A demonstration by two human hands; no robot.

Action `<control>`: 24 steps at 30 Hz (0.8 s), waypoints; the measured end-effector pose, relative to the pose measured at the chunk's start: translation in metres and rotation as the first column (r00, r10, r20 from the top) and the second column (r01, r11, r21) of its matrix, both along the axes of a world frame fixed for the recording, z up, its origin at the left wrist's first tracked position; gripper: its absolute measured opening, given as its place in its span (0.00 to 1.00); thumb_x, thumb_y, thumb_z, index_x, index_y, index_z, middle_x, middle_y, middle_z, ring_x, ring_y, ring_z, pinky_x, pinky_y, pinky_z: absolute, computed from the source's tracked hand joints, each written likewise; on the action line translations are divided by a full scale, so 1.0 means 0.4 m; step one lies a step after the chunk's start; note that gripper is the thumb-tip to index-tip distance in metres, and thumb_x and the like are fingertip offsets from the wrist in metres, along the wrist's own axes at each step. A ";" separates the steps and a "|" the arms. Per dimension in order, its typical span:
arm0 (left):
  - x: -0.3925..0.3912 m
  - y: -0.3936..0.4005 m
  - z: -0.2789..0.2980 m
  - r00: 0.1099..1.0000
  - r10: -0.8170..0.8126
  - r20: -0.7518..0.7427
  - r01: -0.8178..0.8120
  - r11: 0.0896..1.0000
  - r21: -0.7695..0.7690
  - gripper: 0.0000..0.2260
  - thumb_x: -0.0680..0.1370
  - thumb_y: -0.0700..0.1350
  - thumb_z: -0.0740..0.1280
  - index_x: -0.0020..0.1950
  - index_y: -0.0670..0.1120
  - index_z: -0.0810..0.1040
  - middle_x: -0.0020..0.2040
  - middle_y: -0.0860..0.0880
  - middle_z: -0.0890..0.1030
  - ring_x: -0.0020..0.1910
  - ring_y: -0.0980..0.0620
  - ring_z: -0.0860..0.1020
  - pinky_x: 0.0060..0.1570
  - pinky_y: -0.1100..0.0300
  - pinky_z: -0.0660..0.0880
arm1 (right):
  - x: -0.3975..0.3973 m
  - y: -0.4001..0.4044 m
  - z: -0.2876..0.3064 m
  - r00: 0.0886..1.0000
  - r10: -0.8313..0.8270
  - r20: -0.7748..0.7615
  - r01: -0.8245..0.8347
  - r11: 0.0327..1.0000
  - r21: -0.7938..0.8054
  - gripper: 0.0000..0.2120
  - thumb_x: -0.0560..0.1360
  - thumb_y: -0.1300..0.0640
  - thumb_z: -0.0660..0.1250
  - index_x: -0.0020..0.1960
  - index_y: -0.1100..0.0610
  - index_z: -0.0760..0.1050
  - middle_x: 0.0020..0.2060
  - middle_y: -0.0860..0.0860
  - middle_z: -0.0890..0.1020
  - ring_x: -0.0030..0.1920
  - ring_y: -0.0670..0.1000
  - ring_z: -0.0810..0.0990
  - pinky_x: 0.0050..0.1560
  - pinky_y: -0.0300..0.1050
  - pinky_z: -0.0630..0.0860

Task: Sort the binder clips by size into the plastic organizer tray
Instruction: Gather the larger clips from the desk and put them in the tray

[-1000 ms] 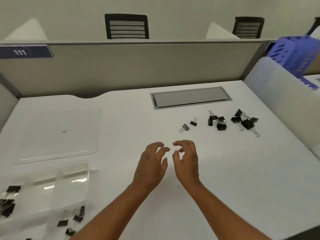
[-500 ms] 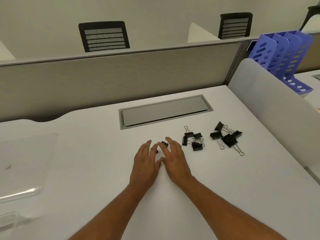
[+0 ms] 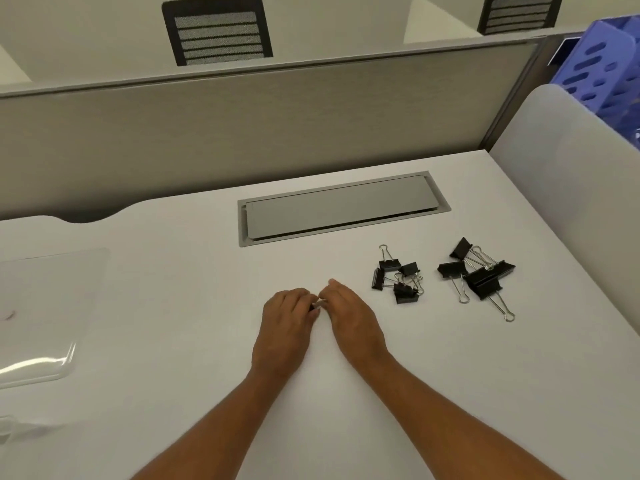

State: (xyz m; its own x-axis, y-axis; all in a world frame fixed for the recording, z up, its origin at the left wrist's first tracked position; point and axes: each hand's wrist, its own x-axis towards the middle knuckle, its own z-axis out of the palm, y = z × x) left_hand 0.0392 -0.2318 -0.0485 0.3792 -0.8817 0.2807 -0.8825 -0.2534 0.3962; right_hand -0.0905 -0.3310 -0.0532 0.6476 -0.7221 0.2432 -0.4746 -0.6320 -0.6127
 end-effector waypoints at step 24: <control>-0.007 0.607 0.298 0.444 0.254 -0.859 -0.469 0.883 0.019 0.02 0.79 0.50 0.74 0.50 0.55 0.84 0.49 0.61 0.86 0.49 0.58 0.84 0.47 0.63 0.80 | 0.070 0.540 0.272 0.845 -0.499 0.193 -0.157 0.114 0.981 0.28 0.68 0.64 0.80 0.66 0.62 0.75 0.55 0.63 0.83 0.57 0.60 0.87 0.57 0.46 0.83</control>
State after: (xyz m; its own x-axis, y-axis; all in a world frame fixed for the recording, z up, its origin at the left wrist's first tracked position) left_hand 0.0366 0.0111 0.0706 0.7961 -0.5716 -0.1986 0.0292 -0.2916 0.9561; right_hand -0.0625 -0.1152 0.0556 0.5366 -0.6139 -0.5790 0.0115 0.6914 -0.7224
